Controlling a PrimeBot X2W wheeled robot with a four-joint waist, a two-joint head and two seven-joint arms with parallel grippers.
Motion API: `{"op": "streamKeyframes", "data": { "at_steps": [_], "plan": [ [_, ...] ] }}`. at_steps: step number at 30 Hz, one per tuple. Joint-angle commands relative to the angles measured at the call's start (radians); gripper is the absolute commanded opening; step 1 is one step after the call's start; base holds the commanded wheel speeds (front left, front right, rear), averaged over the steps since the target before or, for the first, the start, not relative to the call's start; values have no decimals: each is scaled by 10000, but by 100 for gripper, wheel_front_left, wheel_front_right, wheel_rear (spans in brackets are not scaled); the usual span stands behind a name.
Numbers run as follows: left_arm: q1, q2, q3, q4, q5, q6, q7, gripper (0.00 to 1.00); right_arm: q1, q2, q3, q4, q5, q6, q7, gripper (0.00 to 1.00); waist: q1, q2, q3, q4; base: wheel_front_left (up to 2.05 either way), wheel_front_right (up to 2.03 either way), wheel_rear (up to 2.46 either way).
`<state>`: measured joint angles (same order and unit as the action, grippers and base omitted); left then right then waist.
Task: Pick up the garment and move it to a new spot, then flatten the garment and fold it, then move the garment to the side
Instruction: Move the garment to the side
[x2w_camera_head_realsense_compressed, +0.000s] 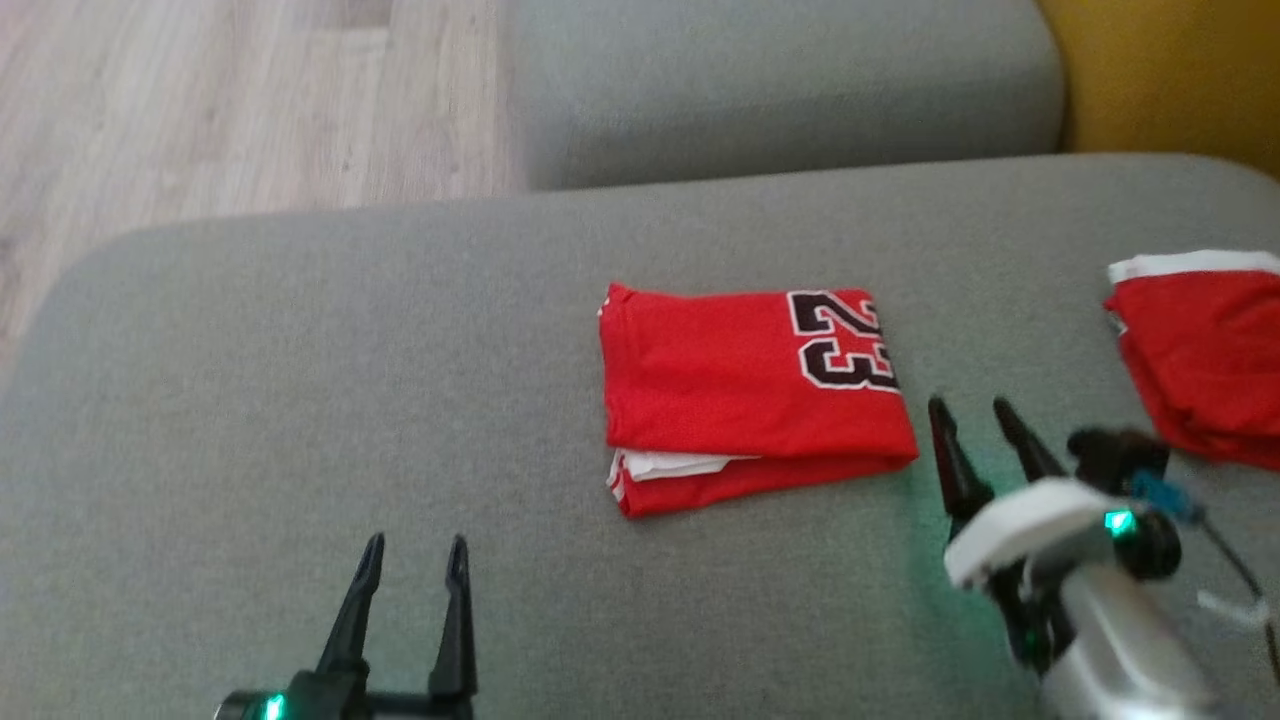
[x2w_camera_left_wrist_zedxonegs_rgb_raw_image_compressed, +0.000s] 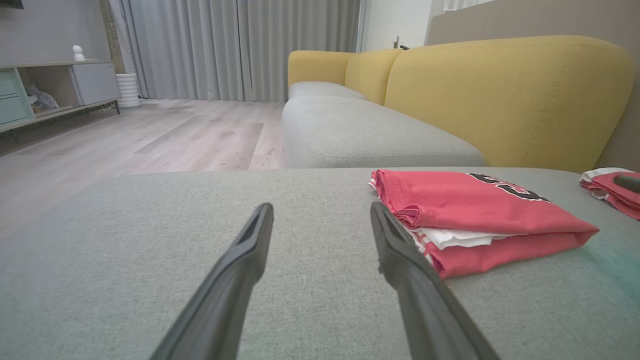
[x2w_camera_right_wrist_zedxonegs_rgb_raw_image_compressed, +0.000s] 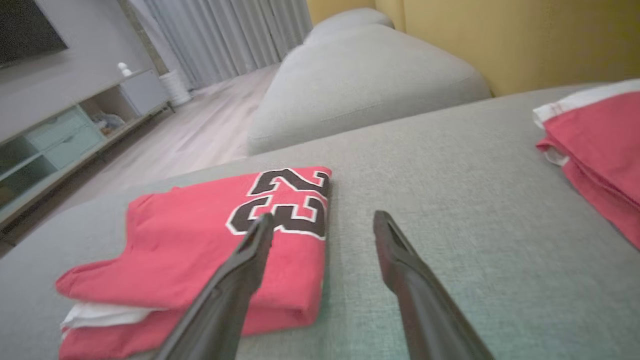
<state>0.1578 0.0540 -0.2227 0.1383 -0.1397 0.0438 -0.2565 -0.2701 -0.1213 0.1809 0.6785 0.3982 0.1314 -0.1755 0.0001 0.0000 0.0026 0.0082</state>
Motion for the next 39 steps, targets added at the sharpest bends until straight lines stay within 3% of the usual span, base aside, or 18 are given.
{"op": "streamKeyframes", "data": {
  "at_steps": [1, 7, 13, 14, 15, 17, 21, 25, 31, 39],
  "plan": [
    [-688, -37, 204, -422, -14, 40, -53, 100, -705, -88, 143, -54, 101, -7, 130, 100, -1, 0, 421, 164, 0, 0, 0],
    [-1187, -37, -6, -550, -89, 84, -53, 100, -2325, -175, 223, 1431, 106, -7, 1027, 100, -1, 0, 1173, 410, 0, 0, 0],
    [-1583, -37, -65, -622, -86, 111, -53, 100, -3291, 45, 386, 2835, 122, -7, 1092, 100, -1, 0, 1686, 479, 0, 0, 0],
    [-1649, -37, -73, -624, -61, 108, -53, 100, -3383, 99, 465, 3087, 126, -7, 1163, 91, -1, 0, 1746, 474, 0, 0, 0],
    [-1712, -37, -85, -627, -27, 105, -53, 100, -3448, 166, 564, 3301, 158, -7, 1225, 46, -1, 0, 1795, 460, 0, 0, 0],
    [-1803, -37, -110, -628, 71, 106, -53, 100, -3524, 306, 845, 3568, 268, -7, 1293, 0, -1, 0, 1867, 397, 0, 0, 0],
    [-1831, -37, -52, -649, 173, 156, -53, 100, -3657, 306, 1407, 3680, 245, -7, 782, 0, -1, 0, 1970, 28, 0, 0, 0],
    [-1806, -38, 74, -689, 283, 126, -53, 100, -3885, -107, 1835, 3646, -21, -7, 191, 0, -1, 0, 2137, -607, 0, 0, 0],
    [-1953, -37, 335, -764, 477, 14, -53, 100, -4405, -1159, 2151, 3444, -504, -7, -89, 0, -1, 0, 2574, -1566, 0, 0, 0],
    [-2523, -8, 636, -832, 805, -235, -53, 100, -5416, -3245, 1967, 2612, -1014, -7, -166, 0, -1, 0, 3463, -2609, 0, 0, 0]
  ]
}}
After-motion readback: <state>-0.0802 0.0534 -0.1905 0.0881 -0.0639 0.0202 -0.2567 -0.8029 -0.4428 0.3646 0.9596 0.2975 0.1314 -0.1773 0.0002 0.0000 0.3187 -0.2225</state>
